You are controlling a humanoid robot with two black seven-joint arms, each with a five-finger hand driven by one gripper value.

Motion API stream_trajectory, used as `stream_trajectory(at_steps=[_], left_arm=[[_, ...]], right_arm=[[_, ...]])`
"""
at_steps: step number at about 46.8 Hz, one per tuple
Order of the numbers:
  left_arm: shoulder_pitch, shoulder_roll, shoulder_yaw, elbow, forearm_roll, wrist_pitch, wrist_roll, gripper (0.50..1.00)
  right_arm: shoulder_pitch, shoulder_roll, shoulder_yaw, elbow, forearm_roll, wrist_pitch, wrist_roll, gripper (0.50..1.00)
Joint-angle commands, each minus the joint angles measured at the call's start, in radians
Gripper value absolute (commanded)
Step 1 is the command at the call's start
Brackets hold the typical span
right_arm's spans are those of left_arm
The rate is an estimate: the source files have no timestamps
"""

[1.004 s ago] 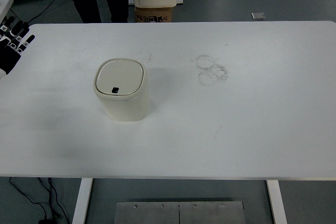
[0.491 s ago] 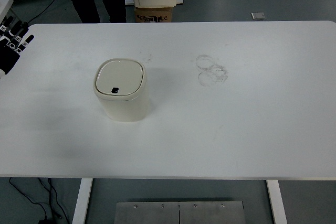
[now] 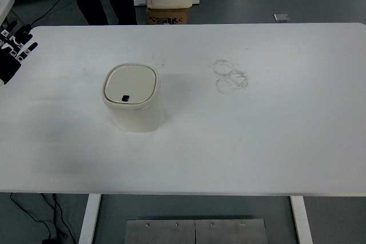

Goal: Open trash bin

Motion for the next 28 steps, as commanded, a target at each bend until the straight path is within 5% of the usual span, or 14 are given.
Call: stream_trajectory(at_steps=[1, 28], left_arm=[[-0.001, 0.003, -0.001, 0.000, -0.001, 0.000, 0.000, 1.000], [-0.014, 0.044, 0.011, -0.016, 0.005, 0.001, 0.003, 1.000]], right_arm=[[0.000, 0.000, 0.000, 0.001, 0.000, 0.000, 0.000, 0.991], [0.000, 0.000, 0.000, 0.001, 0.000, 0.000, 0.000, 0.991]])
